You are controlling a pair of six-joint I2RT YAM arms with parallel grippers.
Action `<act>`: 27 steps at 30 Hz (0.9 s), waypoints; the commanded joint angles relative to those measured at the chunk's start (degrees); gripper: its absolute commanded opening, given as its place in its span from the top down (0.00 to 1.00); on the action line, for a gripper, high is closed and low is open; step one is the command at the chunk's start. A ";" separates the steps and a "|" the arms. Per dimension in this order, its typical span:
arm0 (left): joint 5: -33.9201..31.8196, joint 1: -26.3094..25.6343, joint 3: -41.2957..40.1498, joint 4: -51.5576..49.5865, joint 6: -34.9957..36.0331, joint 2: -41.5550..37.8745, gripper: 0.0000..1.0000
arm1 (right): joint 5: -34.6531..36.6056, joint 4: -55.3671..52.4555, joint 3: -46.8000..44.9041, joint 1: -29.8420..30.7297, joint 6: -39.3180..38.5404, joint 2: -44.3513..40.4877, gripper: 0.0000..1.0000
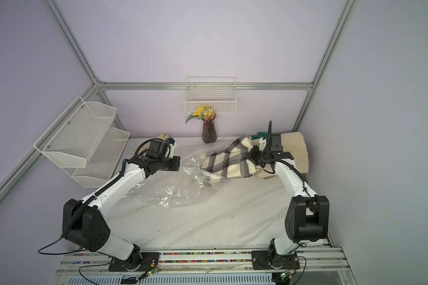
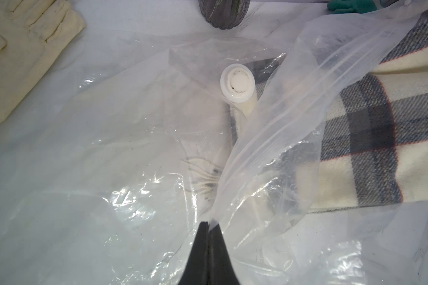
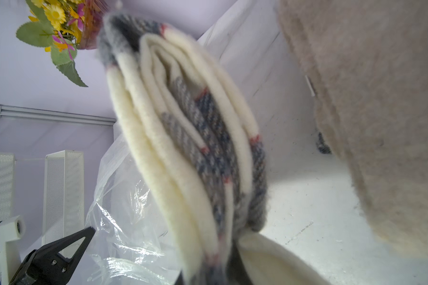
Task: Take the scarf out of the vacuum bag
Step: Take out the scarf from the vacuum bag.
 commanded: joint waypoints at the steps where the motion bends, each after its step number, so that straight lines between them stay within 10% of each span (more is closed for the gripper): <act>1: -1.14 0.69 2.45 -0.49 -0.27 0.14 1.00 | 4.36 0.21 4.17 -1.66 -2.50 -2.96 0.97; 27: 5.57 -1.96 7.49 2.67 -0.56 2.19 1.00 | -22.81 18.52 -0.57 -0.96 5.47 -4.72 0.97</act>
